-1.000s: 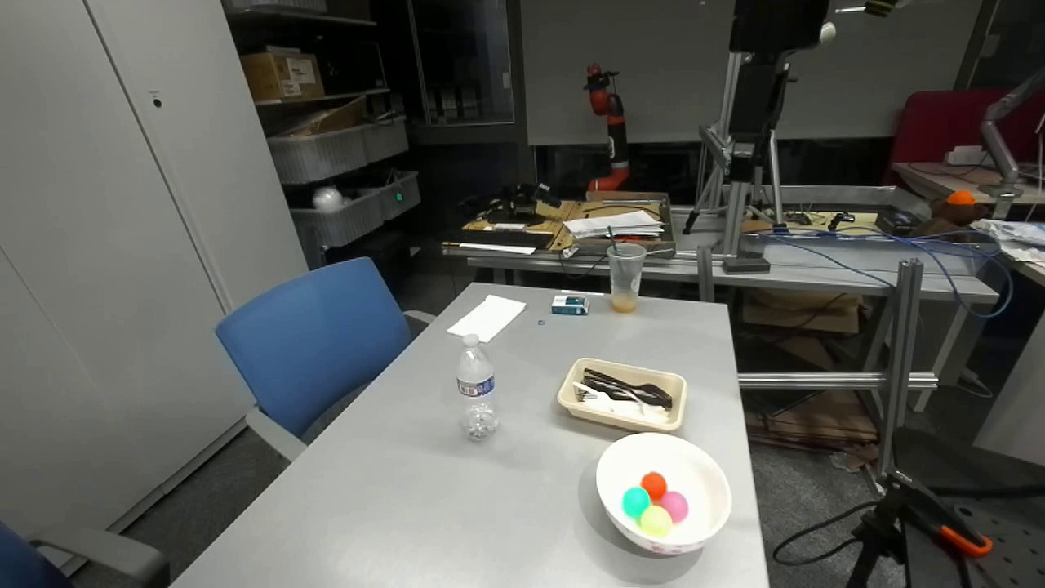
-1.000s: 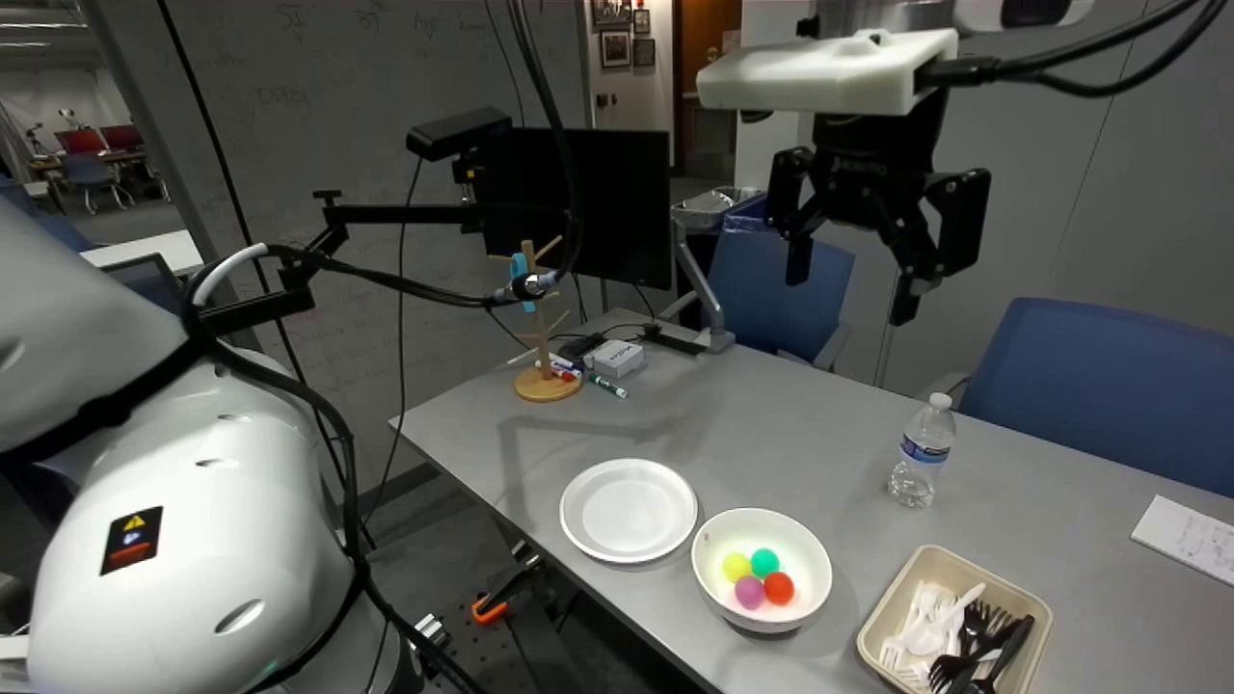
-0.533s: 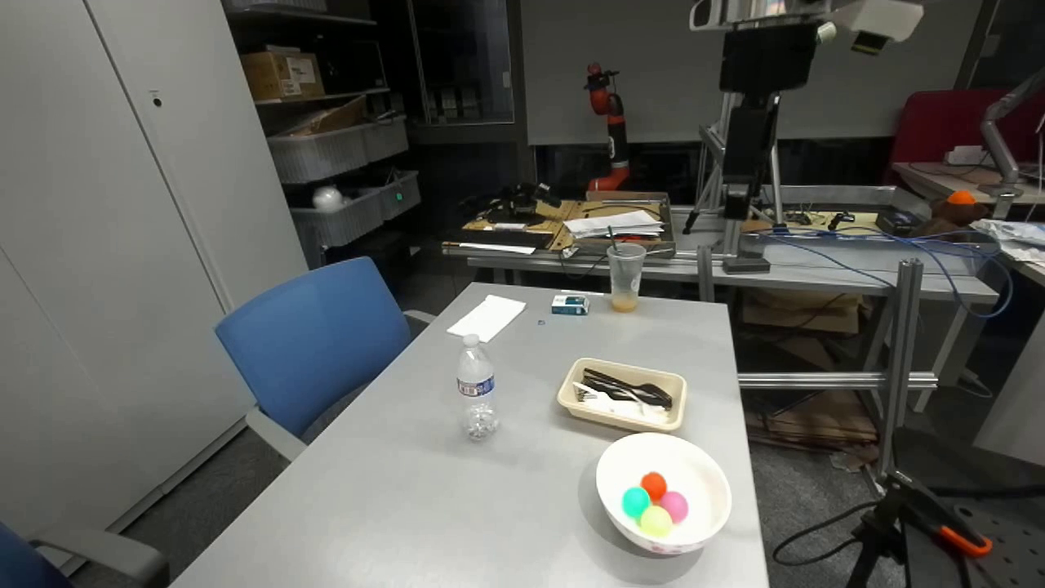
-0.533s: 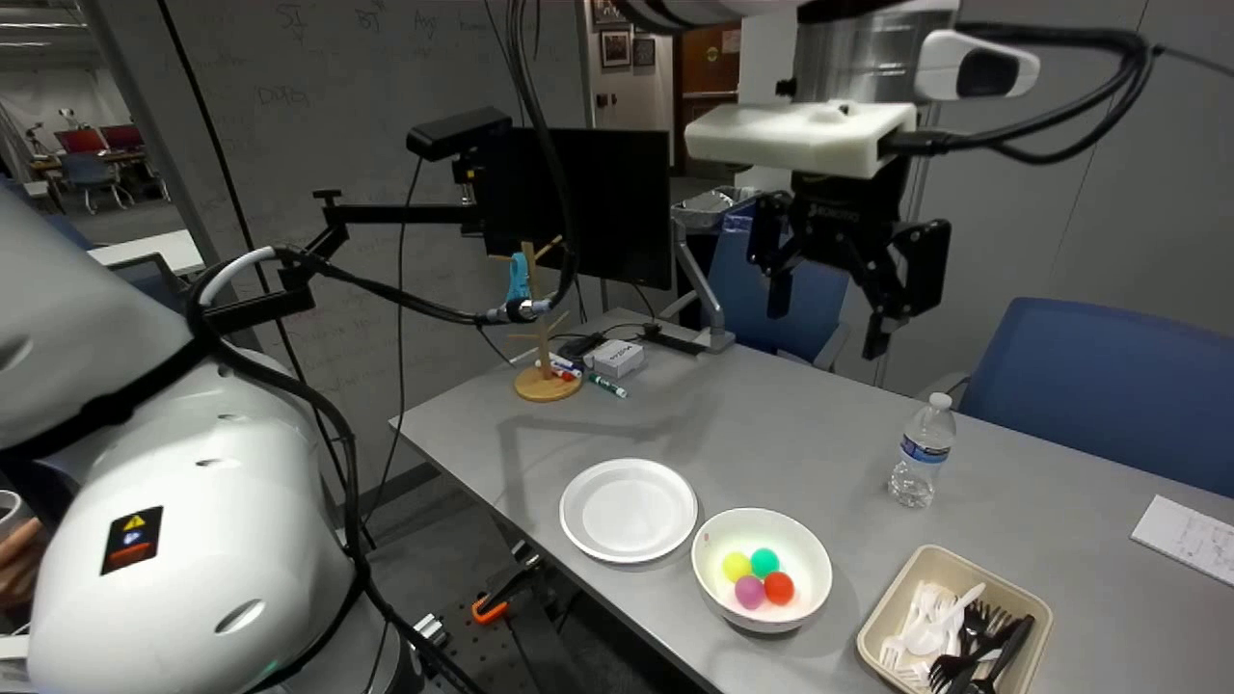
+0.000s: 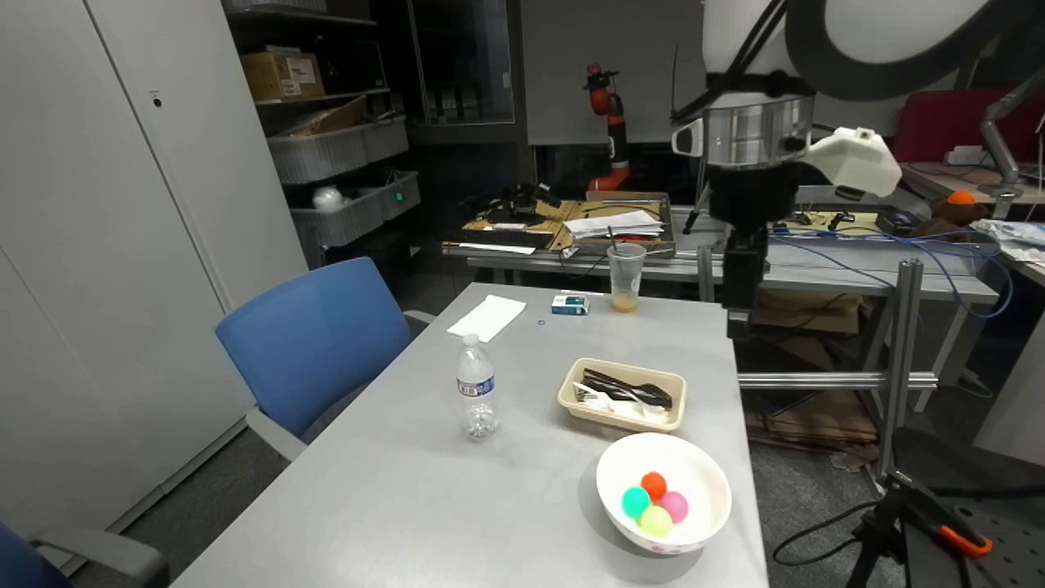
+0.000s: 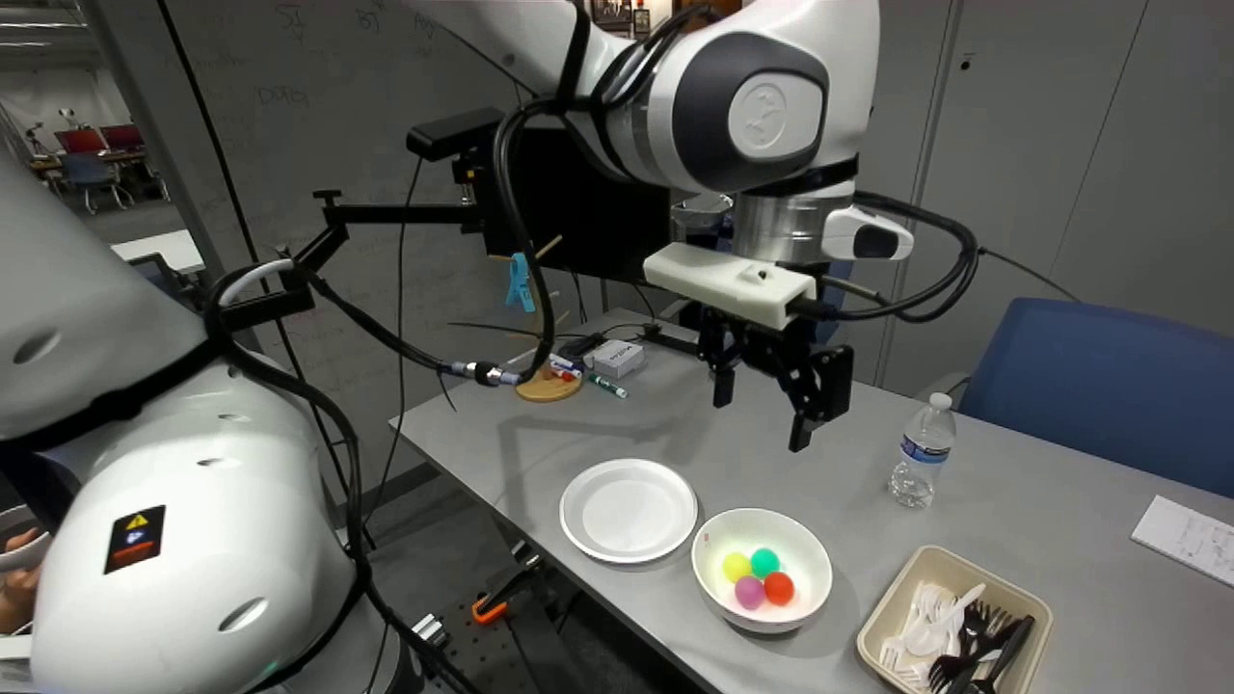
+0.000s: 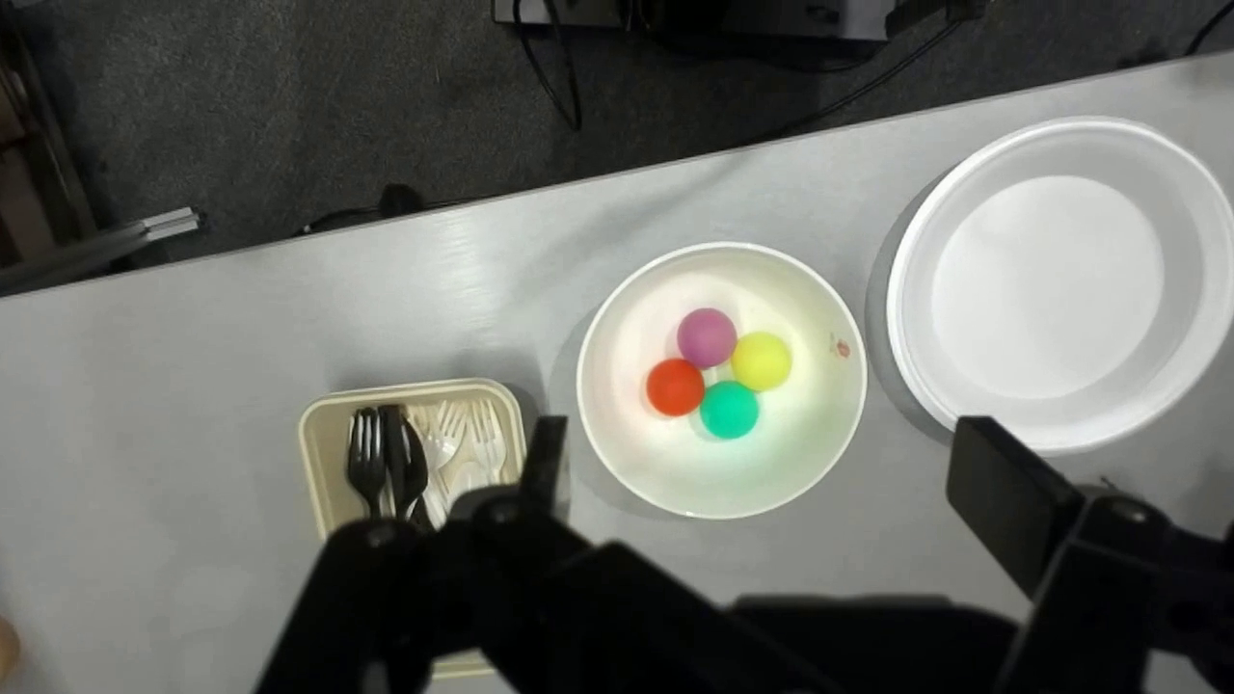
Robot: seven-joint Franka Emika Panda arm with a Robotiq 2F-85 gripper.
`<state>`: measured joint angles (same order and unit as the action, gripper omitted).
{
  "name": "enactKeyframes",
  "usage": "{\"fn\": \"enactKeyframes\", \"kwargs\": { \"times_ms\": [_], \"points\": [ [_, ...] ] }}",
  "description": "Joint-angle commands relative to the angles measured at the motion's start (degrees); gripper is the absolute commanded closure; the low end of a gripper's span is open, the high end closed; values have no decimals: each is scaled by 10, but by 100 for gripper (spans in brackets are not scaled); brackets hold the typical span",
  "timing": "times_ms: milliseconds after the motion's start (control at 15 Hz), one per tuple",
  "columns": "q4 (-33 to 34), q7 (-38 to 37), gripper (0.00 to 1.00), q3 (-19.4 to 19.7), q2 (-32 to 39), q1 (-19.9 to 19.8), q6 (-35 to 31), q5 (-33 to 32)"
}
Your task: Take the red and green balls out of the white bowl
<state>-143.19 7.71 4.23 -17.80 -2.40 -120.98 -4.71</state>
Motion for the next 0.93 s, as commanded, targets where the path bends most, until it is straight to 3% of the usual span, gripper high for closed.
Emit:
{"fn": "enactKeyframes", "kwargs": {
  "times_ms": [0, 400, 867],
  "points": [
    [-28, -11, 0, -6, 17, 7, -59, 17],
    [-54, -28, 0, -12, 47, 15, -199, 55],
    [-49, -18, 0, -9, 50, 9, -178, 40]
  ]
}}
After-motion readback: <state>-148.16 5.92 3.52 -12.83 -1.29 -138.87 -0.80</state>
